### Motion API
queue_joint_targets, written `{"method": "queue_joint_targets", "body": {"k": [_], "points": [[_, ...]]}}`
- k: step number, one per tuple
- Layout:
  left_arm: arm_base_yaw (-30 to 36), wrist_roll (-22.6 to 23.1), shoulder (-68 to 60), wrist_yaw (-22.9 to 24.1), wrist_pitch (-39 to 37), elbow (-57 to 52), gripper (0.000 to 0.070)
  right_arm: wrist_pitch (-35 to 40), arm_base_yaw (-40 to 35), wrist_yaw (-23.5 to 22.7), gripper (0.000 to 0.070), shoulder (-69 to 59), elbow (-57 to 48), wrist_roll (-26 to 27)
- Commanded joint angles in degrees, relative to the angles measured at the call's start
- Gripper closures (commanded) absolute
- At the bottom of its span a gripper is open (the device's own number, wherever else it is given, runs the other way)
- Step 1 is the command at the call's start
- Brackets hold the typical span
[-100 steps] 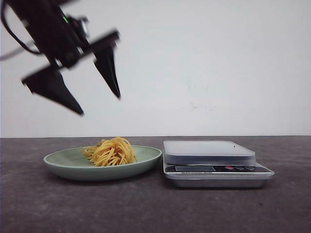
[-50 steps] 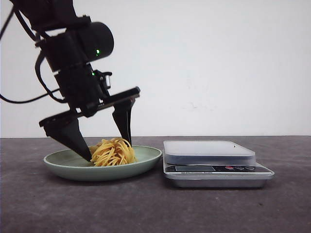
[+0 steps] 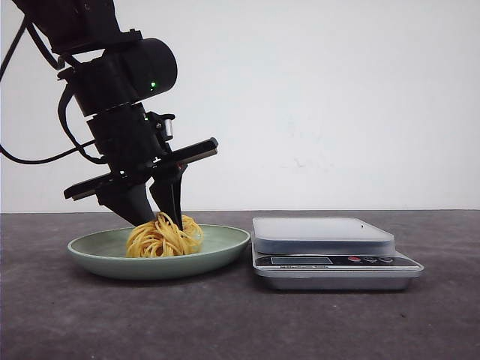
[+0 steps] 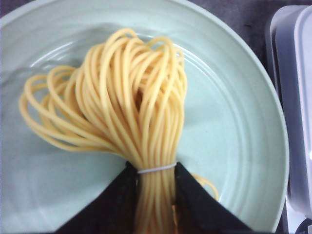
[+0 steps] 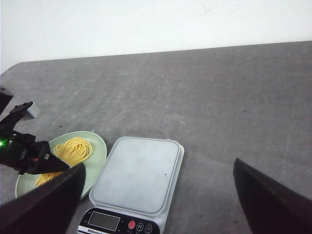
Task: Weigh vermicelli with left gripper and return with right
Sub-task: 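Lower the left gripper onto the vermicelli bundle and close on its band, then lift the vermicelli with the left gripper and carry it over the scale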
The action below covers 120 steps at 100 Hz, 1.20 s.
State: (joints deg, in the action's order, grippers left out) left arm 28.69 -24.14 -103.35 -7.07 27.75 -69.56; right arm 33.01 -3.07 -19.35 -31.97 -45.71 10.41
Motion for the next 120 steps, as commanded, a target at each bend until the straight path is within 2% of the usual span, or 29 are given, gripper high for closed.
{"method": "queue_joint_targets", "body": {"k": [1,16,30,47,58,80,94,108,120], "points": [[0.3,1.1,-0.7,0.2,0.9,-1.6,0.0696,-0.3,-0.2,-0.1,0.0085,-0.1,-1.0,-0.6],[0.3,2.3,1.4,0.2,3.4,-3.8,0.0696,0.1,-0.2,-0.1,0.0085,-0.1,-1.0,-0.6],[0.7,2.6,6.9,-0.1,2.6,-4.7,0.0696,0.5,-0.2,-0.1,0.0085,-0.1,-1.0,-0.6],[1.9,1.4,12.2,-11.7,2.3,-5.9,0.0696,0.9,-0.2,-0.1,0.0085,-0.1,-1.0,-0.6],[4.7,0.3,13.1,-15.6,0.1,-5.9,0.0696,0.9,-0.2,-0.1,0.0085,-0.1,-1.0,-0.6],[10.4,-7.0,12.0,-15.5,-12.7,-5.9,0.0696,0.9,-0.2,-0.1,0.0085,-0.1,-1.0,-0.6],[11.1,-12.4,9.5,-15.7,-20.1,-5.9,0.0696,0.9,-0.2,-0.2,0.0085,-0.1,-1.0,-0.6],[11.0,-17.6,5.0,-17.5,-24.2,-5.9,0.0696,0.9,-0.2,-0.2,0.0085,-0.1,-1.0,-0.6],[10.9,-18.9,1.1,-18.0,-25.5,-5.9,0.0696,1.0,-0.2,-0.2,0.0085,-0.1,-1.0,-0.6]]}}
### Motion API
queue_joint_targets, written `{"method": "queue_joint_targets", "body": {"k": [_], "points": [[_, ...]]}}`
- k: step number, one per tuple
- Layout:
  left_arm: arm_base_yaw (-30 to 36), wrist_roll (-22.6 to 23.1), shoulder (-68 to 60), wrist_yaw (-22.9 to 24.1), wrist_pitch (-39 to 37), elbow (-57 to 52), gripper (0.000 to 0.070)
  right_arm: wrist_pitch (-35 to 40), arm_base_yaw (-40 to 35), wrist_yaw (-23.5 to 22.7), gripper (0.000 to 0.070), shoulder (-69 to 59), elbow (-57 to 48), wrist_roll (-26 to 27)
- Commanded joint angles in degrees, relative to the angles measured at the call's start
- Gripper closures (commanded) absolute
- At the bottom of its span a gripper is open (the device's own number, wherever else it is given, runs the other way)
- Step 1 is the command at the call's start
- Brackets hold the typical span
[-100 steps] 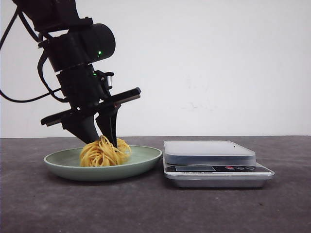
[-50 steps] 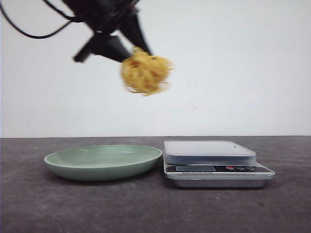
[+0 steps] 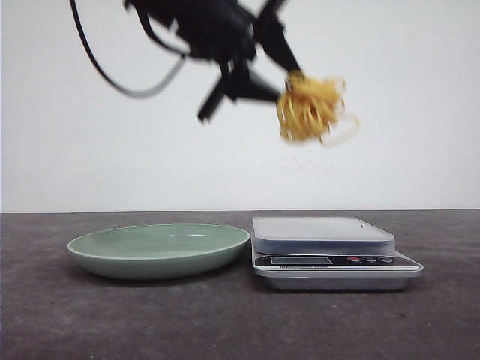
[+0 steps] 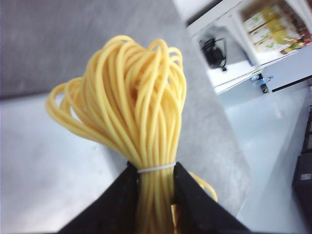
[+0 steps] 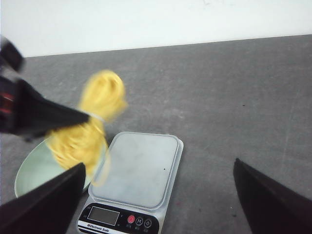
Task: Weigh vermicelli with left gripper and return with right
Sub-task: 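Lift the vermicelli with the left gripper and carry it over the scale, then release the vermicelli onto the scale and raise the left gripper away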
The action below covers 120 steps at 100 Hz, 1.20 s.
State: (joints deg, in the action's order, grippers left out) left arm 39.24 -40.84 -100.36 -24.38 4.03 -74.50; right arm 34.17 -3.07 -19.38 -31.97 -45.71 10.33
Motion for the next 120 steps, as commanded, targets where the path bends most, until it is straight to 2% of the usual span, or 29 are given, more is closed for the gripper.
{"method": "queue_joint_targets", "body": {"k": [1,23,45,49,57,62,81,97,109,120], "points": [[0.4,-2.2,-2.1,-0.8,-1.9,-1.0,0.0696,-0.1,-0.2,-0.1,0.0085,-0.1,-1.0,-0.5],[0.1,-4.1,-8.5,-2.1,-3.6,-1.0,0.0696,1.4,-0.2,-0.1,0.0085,-0.1,-1.0,-0.5],[-0.3,-3.6,-11.3,-2.2,-3.7,-1.0,0.0688,2.3,-0.2,-0.1,0.0085,-0.1,-1.0,-0.7],[-0.5,-3.6,-11.4,-2.2,-3.7,-1.0,0.0615,2.3,-0.2,-0.1,0.0085,-0.1,-1.0,-0.7],[-0.8,-3.3,-11.4,-2.2,-3.8,-1.0,0.0368,2.3,-0.2,-0.1,0.0085,-0.1,-1.0,-0.7],[-1.0,-3.1,-11.4,-2.2,-3.9,-1.0,0.0310,2.3,-0.2,-0.1,0.0085,-0.1,-1.0,-0.7],[-2.6,-1.9,-11.3,-3.0,-3.8,-1.0,0.0310,2.3,-0.2,-0.2,0.0085,-0.1,-1.0,-0.7],[-5.5,-0.5,-9.9,-7.7,-3.4,-1.0,0.0311,2.3,-0.2,-0.2,0.0085,-0.1,-1.0,-0.7],[-7.7,3.2,-5.1,-7.7,-0.9,-1.0,0.0313,2.4,-0.2,-0.2,0.0085,-0.1,-1.0,-0.8],[-9.5,8.4,2.2,-6.0,2.8,-1.0,0.0313,2.3,-0.2,-0.1,0.0085,-0.1,-1.0,-1.1]]}}
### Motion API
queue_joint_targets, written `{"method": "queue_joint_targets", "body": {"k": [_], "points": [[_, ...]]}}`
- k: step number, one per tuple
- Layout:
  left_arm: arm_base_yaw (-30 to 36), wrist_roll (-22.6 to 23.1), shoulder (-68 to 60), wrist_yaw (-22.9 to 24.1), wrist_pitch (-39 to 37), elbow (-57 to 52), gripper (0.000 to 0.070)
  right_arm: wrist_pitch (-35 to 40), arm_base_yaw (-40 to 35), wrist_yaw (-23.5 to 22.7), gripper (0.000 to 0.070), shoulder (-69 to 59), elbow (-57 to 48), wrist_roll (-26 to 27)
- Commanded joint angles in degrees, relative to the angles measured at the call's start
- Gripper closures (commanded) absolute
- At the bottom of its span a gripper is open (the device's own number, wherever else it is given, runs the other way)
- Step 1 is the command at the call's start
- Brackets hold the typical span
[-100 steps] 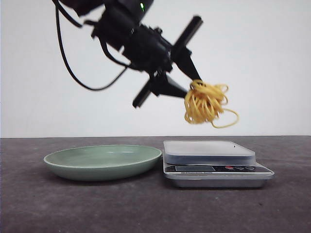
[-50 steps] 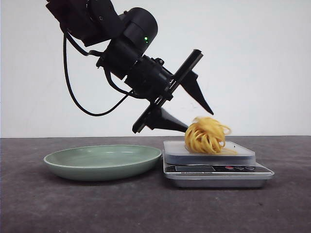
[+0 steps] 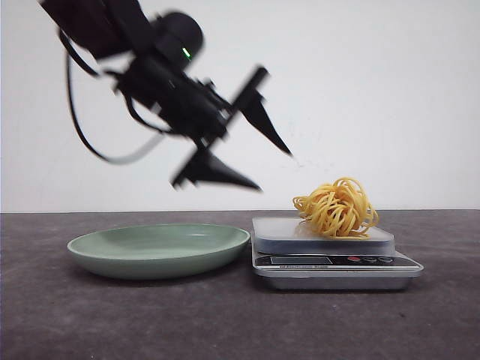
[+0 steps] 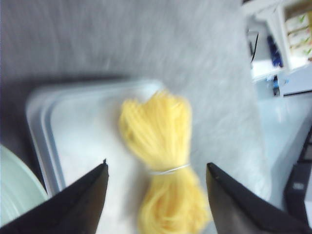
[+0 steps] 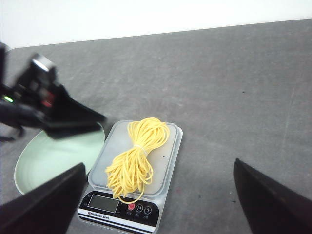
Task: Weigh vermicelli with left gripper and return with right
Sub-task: 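Release the vermicelli onto the scale and raise the left gripper away, then lower the right gripper onto the vermicelli on the scale and grasp it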
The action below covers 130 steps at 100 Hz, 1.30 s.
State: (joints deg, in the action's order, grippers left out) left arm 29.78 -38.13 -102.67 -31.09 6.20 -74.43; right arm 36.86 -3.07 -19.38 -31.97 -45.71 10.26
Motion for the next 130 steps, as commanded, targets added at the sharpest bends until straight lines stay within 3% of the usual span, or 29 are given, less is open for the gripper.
{"method": "queue_joint_targets", "body": {"k": [1,11,24,46,62,79,104,130], "points": [[-0.2,6.2,5.3,1.0,1.1,-1.1,0.0313,-0.3,-0.2,-0.1,0.0085,-0.1,-1.0,-1.1],[-1.0,12.8,14.0,5.9,7.3,-1.1,0.0320,-0.3,-0.2,-0.2,0.0085,-0.1,-1.0,-1.3],[-1.0,21.1,26.3,15.6,16.6,-1.1,0.0324,0.8,-0.2,-0.2,0.0085,-0.1,-1.0,-1.7],[-0.9,26.8,45.0,32.8,32.3,-1.1,0.0324,3.2,-0.2,-0.2,0.0085,-0.1,-1.0,-2.0],[-0.9,27.6,55.2,40.2,45.2,-1.0,0.0324,3.5,-0.2,-1.0,0.0085,-0.1,-1.0,-1.9],[-0.9,26.6,64.4,42.9,55.9,0.1,0.0324,4.1,-0.3,-2.2,0.0085,-0.1,-1.0,-2.0],[-0.9,22.2,80.5,46.1,59.3,9.2,0.0364,4.4,-1.7,-2.2,0.0085,-0.2,-1.0,-1.9],[-0.9,17.6,92.5,46.1,63.5,22.1,0.0363,3.3,-4.7,-2.2,0.0085,-2.3,-1.0,-1.4]]}}
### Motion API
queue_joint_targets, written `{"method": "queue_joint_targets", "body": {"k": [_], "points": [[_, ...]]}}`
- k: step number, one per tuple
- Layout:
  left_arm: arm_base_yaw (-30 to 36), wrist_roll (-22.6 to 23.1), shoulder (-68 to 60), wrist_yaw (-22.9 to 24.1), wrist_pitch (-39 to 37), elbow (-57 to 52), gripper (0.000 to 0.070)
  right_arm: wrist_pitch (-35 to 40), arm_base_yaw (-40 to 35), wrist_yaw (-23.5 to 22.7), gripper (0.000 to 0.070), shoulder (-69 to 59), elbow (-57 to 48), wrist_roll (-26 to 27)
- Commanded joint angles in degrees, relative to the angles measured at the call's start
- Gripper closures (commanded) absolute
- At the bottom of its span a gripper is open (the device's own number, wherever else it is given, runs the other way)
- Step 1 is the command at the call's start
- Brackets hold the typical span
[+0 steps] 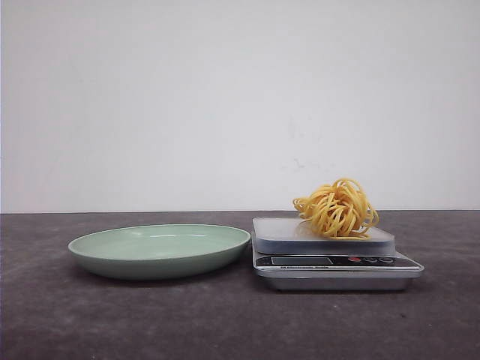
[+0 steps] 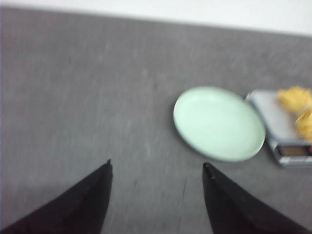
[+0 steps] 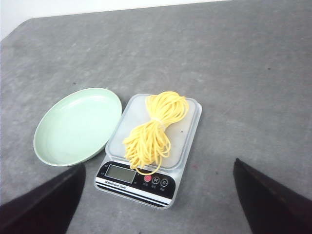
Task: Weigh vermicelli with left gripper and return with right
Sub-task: 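Lower the right gripper onto the vermicelli on the scale and grasp it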
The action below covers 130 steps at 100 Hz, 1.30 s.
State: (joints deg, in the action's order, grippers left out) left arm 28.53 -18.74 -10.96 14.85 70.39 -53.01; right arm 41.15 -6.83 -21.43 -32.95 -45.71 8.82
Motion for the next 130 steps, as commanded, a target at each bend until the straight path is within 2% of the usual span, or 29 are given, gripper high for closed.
{"method": "queue_joint_targets", "body": {"k": [1,19,46,70,96,130], "points": [[0.3,-1.8,1.0,0.2,-0.7,1.0,0.0363,-1.0,-1.1,-0.2,0.0085,-1.5,-1.0,0.1],[0.3,-1.7,1.7,0.2,-1.3,2.7,0.0363,-2.4,-4.4,0.0,0.0085,-8.2,-1.0,2.4],[0.3,-1.6,1.7,0.2,-2.4,2.7,0.0363,-8.6,-9.8,0.9,0.0085,-24.2,-3.9,5.4],[0.3,-1.4,1.7,0.2,-1.5,2.7,0.0363,-7.6,-15.2,6.9,0.0085,-39.4,-13.6,5.1],[0.3,-1.4,1.7,0.2,-0.5,2.7,0.0363,-4.6,-15.6,8.3,0.0085,-52.7,-22.9,5.4],[0.3,-1.4,1.7,0.2,-0.5,2.7,0.0363,-2.5,-15.7,10.0,0.0086,-63.5,-27.5,5.5]]}}
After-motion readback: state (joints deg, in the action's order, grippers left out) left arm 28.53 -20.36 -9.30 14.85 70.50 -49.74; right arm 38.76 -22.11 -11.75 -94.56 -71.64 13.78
